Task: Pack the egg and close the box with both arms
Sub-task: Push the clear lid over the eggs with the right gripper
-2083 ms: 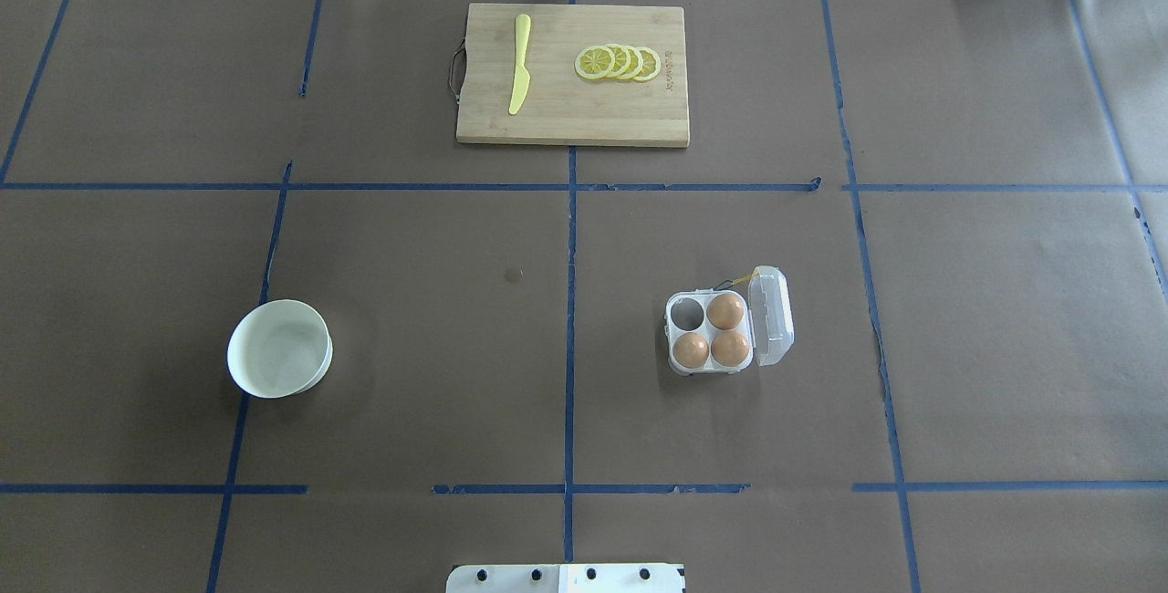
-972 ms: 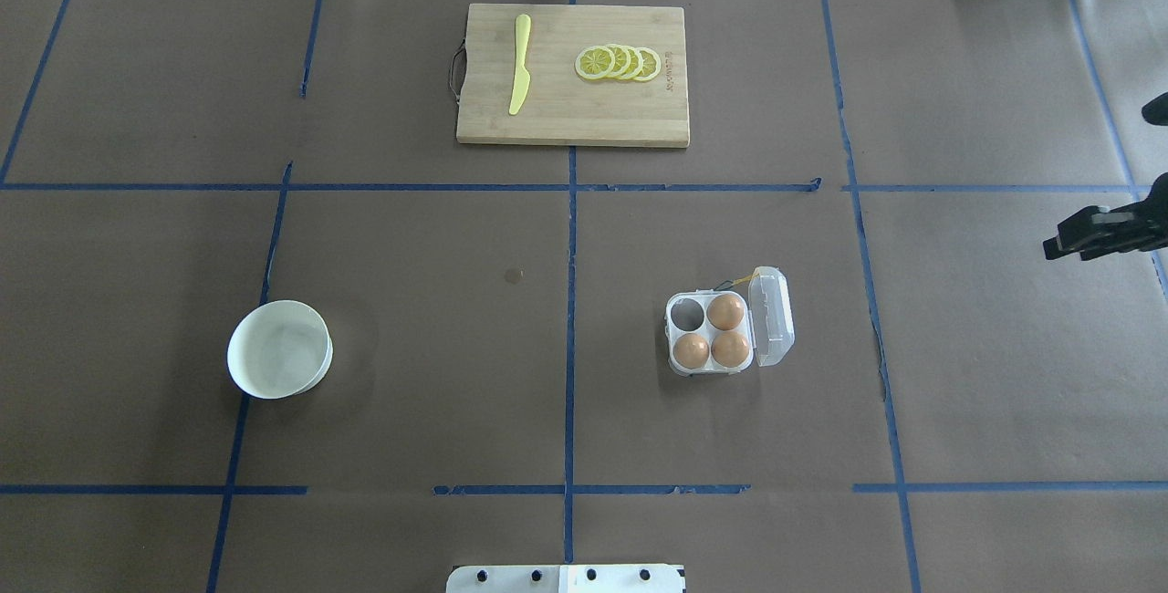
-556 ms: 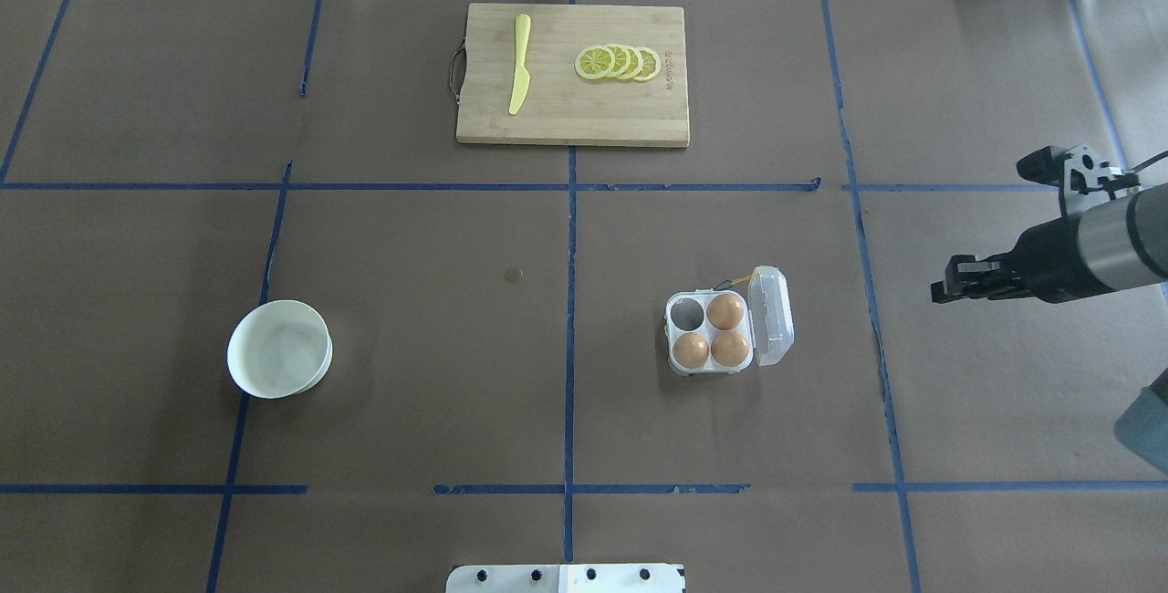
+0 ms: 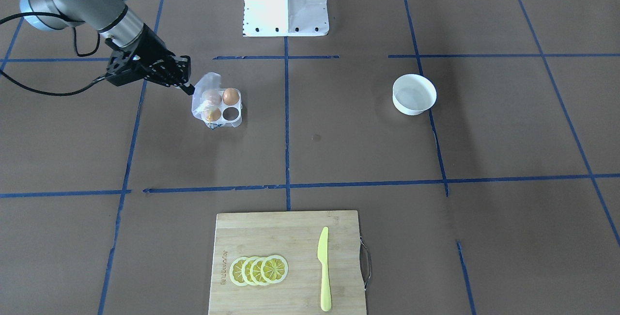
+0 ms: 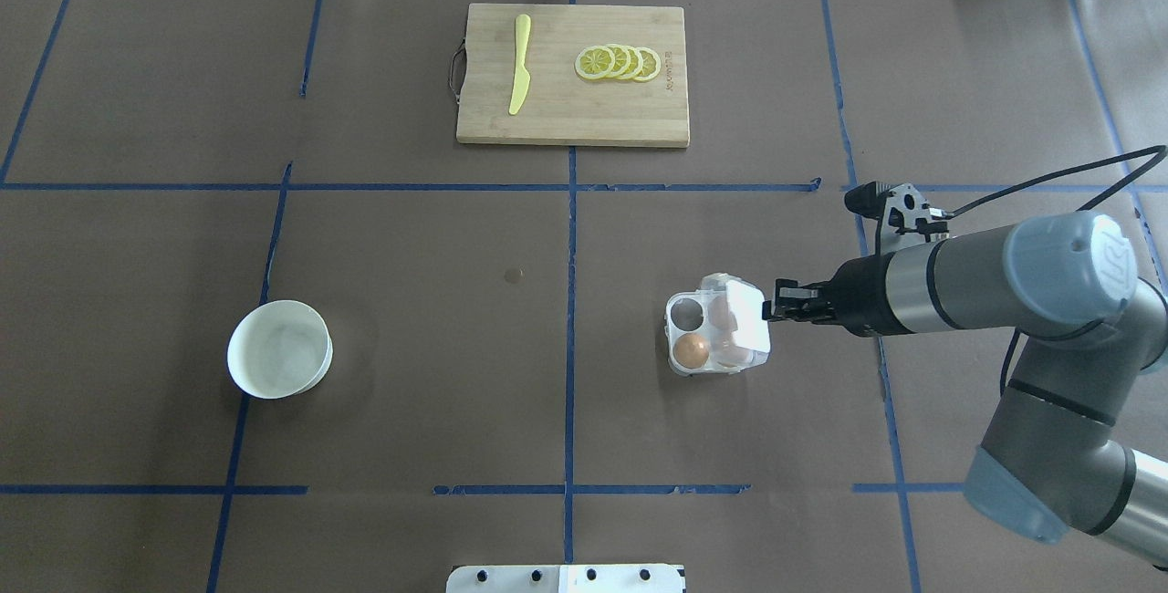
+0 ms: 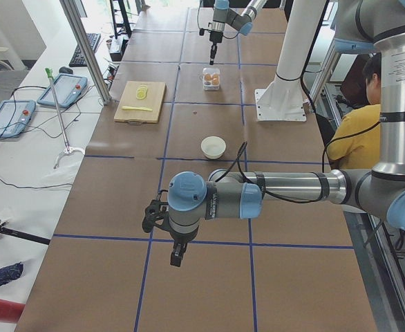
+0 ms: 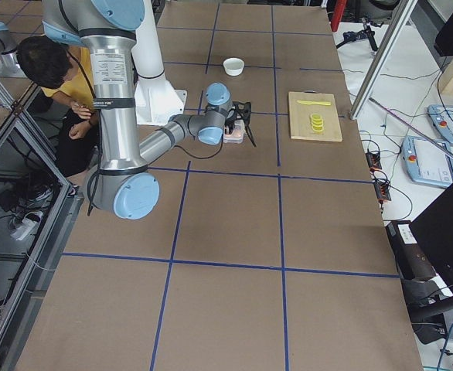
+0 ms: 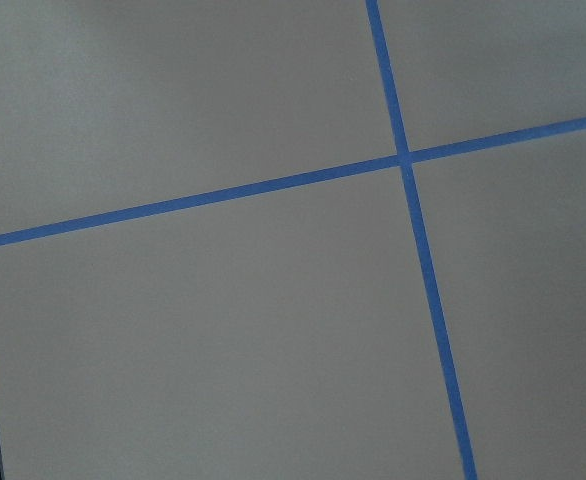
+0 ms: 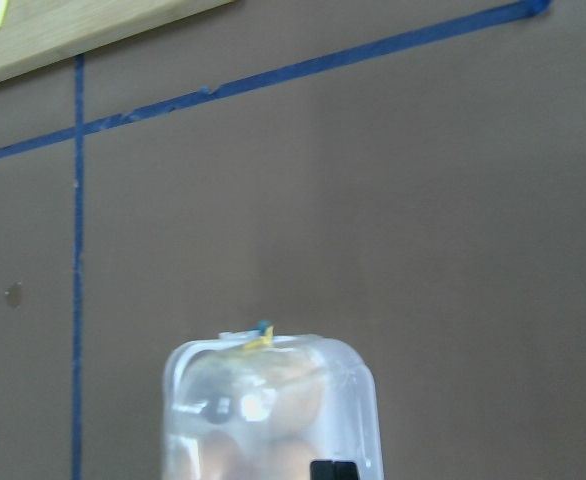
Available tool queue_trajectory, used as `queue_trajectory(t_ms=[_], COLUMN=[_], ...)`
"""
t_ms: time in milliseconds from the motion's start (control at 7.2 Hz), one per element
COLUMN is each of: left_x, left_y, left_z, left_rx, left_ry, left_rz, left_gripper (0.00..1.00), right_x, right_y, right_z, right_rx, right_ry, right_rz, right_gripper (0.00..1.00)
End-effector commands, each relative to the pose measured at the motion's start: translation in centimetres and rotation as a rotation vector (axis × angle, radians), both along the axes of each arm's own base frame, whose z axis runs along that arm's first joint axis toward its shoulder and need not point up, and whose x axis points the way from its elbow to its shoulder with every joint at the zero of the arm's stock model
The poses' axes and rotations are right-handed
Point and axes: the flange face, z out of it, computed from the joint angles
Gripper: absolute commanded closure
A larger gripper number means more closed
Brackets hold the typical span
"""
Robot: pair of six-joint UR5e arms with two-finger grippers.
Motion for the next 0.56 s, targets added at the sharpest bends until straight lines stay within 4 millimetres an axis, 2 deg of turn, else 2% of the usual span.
queue_trajectory(t_ms=[0,139,417], left_x=[0.0,0.0,0.0], left_y=[0.0,0.0,0.0], left_z=[0.0,0.1,0.2], left_rx=[-0.001,-0.002,-0.002], left_ry=[0.000,-0.001,-0.004], left_rz=[0.000,0.001,0.003], left_gripper=[0.00,0.00,0.00], right_x=[-1.7,-1.6,0.7], right_y=[0.4,0.1,-2.8], right_z=[-1.3,-0.7,1.2], right_rx=[0.003,-0.013,-0.043], right_ry=[-0.012,0.020,0.173], right_rz=[0.003,0.000,0.032], right_gripper=[1.00,1.00,1.00])
